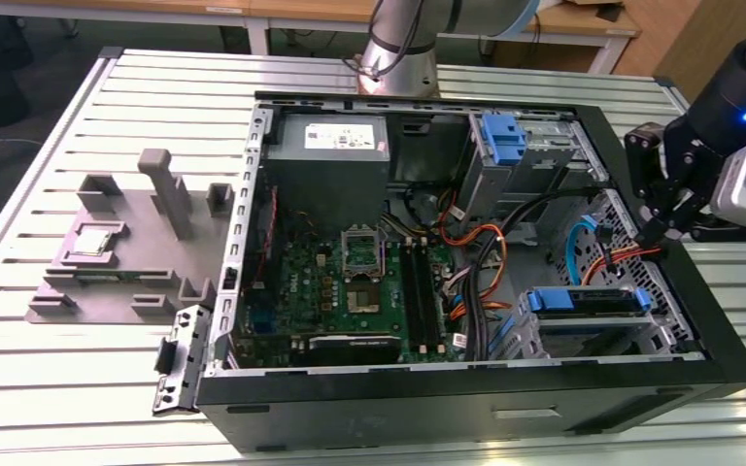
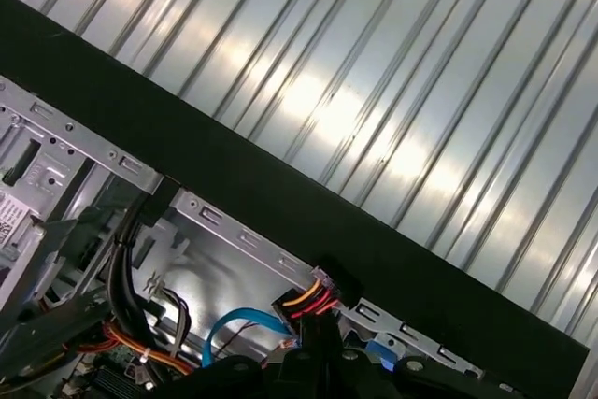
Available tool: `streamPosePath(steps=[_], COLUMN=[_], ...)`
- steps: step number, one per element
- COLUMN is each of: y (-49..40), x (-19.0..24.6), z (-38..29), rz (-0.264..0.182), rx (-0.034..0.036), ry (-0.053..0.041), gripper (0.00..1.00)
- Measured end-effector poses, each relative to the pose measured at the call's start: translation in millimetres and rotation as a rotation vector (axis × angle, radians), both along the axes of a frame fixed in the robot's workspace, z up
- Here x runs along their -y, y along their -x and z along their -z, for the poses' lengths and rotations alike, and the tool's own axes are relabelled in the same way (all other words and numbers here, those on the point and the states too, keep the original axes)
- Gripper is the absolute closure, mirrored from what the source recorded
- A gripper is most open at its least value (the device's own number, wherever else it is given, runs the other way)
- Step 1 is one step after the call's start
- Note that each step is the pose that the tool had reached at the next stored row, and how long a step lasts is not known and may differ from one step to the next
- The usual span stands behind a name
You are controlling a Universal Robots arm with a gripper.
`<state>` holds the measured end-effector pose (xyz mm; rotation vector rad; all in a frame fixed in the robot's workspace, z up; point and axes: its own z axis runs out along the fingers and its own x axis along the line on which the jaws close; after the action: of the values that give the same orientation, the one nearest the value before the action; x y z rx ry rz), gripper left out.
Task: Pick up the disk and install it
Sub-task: 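Insert the first disk wire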
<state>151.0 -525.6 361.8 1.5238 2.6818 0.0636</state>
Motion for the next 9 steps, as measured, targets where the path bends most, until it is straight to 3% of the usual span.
streamPosePath(steps=[3, 4, 9], y=[0.0, 0.0, 0.0], x=[0.0, 0.0, -0.1], z=[0.0, 0.0, -0.1], rz=[-0.003, -0.007, -0.071], rx=[0.0315, 0.0392, 0.0488], ry=[0.0, 0.0, -0.0012], gripper=[0.9, 0.9, 0.9])
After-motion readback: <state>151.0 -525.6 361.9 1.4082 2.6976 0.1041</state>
